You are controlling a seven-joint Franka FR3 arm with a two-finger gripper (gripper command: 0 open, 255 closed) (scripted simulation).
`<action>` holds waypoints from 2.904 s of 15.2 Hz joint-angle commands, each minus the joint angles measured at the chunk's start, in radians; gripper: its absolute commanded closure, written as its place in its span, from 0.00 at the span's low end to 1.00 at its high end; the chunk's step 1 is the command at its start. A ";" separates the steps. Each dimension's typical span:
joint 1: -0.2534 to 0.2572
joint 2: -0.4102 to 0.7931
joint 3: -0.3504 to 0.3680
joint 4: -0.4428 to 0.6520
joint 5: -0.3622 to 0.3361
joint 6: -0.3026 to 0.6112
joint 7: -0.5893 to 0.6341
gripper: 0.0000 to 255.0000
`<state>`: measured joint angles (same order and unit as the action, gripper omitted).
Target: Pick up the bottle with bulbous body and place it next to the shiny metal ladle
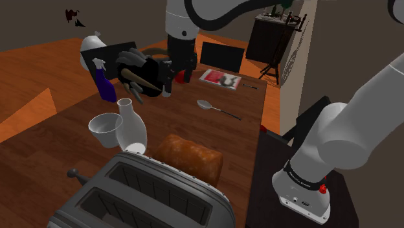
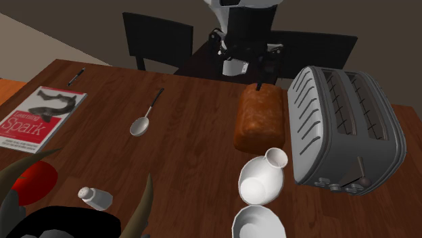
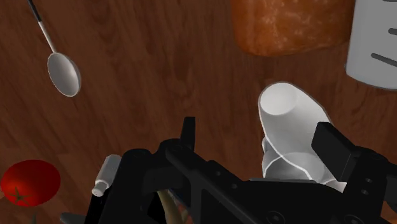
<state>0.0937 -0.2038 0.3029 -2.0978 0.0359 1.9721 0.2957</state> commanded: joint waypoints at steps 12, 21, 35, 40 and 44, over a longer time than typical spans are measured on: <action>0.111 0.504 0.090 0.476 -0.184 -0.010 0.252 0.00; 0.114 0.535 0.082 0.418 -0.200 0.078 0.262 0.00; 0.114 0.536 0.082 0.418 -0.200 0.078 0.262 1.00; 0.114 0.525 0.085 0.444 -0.194 0.042 0.258 1.00; 0.114 0.514 0.088 0.483 -0.187 -0.007 0.252 1.00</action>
<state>0.2065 0.3133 0.3892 -1.6244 -0.1528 1.9777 0.5475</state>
